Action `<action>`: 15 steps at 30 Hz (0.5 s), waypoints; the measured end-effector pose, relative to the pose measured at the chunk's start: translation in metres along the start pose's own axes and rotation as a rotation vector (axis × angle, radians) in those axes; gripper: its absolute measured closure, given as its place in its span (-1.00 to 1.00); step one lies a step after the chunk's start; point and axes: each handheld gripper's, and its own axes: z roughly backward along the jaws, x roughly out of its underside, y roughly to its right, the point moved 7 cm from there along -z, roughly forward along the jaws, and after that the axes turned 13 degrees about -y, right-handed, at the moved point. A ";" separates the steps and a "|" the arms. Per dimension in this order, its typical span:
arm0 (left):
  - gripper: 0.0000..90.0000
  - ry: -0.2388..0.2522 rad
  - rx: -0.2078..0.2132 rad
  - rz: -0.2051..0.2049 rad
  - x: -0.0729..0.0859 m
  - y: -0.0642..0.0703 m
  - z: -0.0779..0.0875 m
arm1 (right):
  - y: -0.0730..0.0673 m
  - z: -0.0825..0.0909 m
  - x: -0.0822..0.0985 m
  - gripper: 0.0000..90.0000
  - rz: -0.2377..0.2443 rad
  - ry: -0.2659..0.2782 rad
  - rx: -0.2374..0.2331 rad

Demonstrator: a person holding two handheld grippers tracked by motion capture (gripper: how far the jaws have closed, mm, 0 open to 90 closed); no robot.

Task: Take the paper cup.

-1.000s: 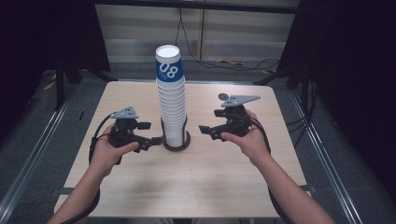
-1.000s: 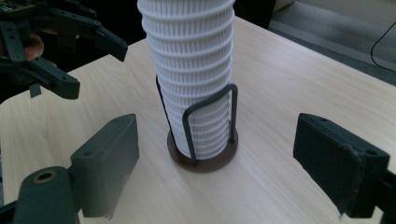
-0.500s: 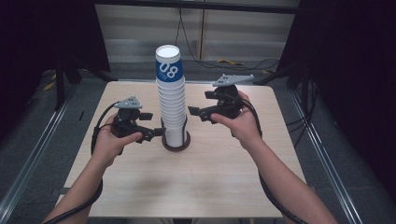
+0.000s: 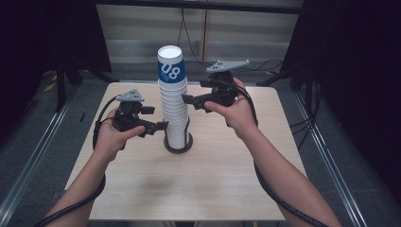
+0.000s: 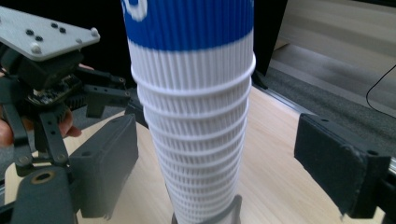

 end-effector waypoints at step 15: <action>-0.67 0.008 -0.009 -0.034 -0.024 0.002 0.001 | -0.011 -0.007 -0.041 -0.72 0.004 0.074 -0.023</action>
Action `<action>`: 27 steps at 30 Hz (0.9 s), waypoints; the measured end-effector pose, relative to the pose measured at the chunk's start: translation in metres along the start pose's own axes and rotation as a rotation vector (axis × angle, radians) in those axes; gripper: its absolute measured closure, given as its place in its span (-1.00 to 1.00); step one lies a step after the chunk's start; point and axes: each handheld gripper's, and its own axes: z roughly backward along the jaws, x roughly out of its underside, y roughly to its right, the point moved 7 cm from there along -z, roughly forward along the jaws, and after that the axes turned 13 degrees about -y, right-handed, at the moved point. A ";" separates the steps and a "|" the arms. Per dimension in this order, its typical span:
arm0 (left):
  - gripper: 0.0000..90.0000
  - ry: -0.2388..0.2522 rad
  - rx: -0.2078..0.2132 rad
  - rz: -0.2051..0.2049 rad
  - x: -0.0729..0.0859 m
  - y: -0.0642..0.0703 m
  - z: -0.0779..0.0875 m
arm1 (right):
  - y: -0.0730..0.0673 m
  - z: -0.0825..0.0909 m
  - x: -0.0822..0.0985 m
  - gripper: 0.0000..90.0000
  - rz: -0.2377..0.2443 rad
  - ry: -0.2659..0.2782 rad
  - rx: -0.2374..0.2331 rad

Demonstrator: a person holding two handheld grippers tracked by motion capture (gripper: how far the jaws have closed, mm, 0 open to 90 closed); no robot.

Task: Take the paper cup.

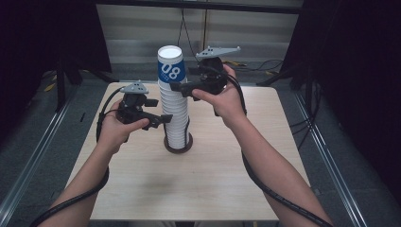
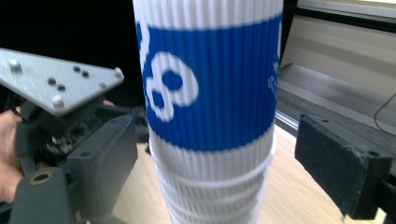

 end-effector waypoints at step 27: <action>-0.68 0.058 0.002 -0.013 -0.027 -0.002 0.010 | -0.004 -0.029 -0.013 -0.65 0.010 -0.038 0.042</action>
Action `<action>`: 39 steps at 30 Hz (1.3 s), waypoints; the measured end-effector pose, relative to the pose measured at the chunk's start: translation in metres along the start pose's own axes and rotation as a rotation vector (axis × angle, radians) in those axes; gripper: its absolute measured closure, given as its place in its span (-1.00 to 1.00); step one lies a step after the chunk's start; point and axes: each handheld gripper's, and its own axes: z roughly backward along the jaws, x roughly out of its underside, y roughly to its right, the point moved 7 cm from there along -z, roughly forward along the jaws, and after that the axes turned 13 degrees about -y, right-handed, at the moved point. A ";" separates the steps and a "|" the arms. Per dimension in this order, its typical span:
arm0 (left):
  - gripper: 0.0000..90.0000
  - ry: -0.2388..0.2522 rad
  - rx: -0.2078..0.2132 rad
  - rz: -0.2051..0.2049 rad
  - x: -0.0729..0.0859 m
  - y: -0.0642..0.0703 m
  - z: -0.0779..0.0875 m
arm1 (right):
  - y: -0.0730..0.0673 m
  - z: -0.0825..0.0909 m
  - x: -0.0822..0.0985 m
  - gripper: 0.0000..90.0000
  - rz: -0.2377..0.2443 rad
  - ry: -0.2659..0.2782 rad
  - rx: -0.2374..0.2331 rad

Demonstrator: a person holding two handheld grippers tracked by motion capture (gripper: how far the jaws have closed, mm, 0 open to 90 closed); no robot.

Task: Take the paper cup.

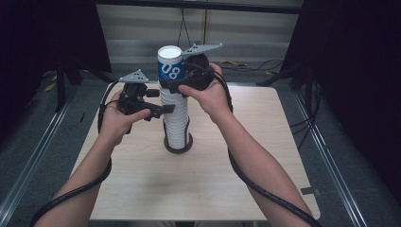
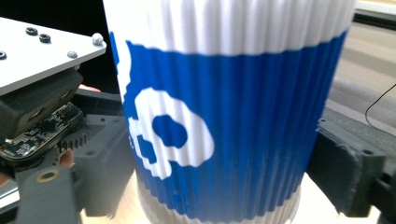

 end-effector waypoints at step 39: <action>-0.71 0.068 -0.037 0.017 -0.023 -0.005 -0.007 | 0.000 0.002 -0.001 -0.62 -0.001 -0.015 0.007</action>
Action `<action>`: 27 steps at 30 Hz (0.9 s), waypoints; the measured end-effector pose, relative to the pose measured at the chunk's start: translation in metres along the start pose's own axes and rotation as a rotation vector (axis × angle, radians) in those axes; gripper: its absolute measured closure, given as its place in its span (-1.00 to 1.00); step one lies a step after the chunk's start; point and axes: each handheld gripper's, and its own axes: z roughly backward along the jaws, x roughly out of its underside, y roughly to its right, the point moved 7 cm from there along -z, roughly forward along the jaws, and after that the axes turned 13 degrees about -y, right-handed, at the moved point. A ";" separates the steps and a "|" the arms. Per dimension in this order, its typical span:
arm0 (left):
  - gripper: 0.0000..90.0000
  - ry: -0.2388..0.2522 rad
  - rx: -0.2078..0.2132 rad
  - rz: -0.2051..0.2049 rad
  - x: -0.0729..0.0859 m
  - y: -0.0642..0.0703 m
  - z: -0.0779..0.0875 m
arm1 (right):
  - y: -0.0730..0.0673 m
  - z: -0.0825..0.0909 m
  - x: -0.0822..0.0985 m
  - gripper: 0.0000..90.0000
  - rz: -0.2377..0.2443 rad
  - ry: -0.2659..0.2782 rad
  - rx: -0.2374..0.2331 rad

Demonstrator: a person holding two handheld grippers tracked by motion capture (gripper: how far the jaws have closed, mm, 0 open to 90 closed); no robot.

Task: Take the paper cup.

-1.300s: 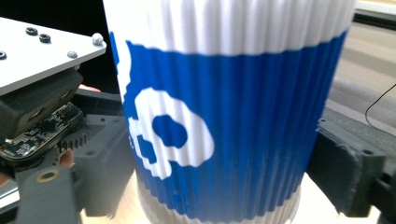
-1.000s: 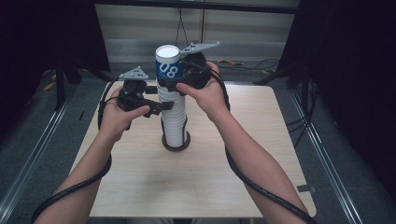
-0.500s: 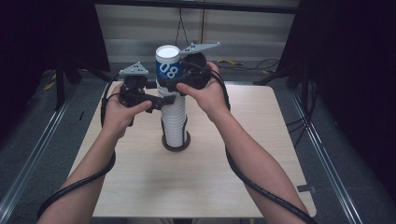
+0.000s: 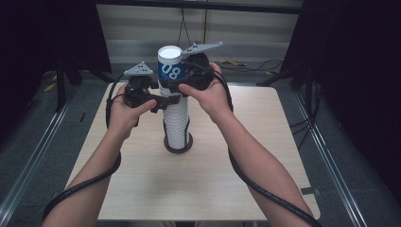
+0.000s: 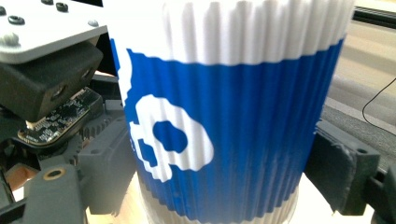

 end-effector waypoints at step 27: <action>-0.69 0.012 0.000 0.002 0.000 0.000 0.000 | -0.001 0.018 -0.016 -0.55 0.006 0.031 -0.005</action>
